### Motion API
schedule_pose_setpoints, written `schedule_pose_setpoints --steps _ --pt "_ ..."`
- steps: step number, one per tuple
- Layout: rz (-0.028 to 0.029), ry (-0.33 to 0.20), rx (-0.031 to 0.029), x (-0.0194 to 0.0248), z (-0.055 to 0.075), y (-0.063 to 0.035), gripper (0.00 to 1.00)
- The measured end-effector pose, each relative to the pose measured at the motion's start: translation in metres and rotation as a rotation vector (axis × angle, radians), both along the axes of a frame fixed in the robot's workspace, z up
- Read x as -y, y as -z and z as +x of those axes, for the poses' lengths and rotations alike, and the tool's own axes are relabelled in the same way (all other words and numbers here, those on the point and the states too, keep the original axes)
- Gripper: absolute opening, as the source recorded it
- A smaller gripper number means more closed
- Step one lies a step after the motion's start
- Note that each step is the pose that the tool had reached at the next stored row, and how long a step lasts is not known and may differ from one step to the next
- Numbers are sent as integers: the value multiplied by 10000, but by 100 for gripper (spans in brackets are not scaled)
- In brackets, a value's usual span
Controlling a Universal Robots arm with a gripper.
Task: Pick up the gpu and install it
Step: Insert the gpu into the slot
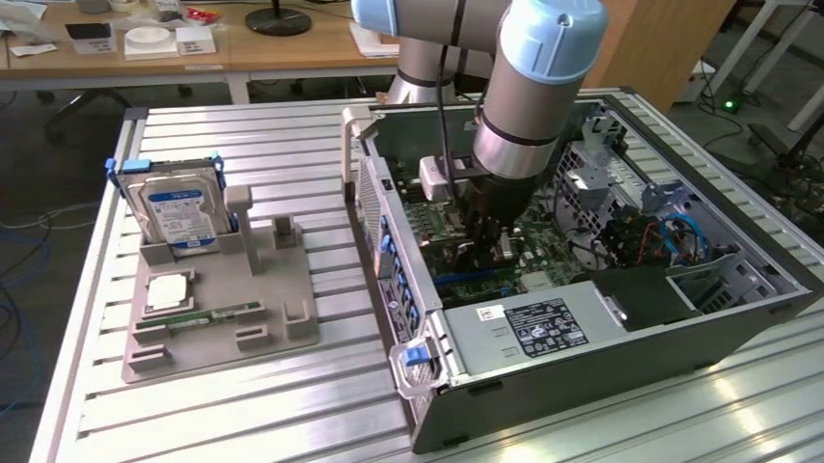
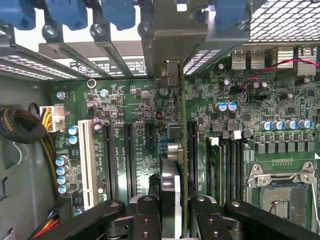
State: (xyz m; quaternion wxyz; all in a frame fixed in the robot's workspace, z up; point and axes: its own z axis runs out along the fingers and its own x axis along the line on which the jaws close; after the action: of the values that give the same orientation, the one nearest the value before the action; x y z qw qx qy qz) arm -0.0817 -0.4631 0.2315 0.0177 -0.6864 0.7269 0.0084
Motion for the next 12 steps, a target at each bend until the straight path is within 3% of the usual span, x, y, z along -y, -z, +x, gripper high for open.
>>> schedule_pose_setpoints --steps 12 --pt "2 15 -25 -4 -1 6 28"
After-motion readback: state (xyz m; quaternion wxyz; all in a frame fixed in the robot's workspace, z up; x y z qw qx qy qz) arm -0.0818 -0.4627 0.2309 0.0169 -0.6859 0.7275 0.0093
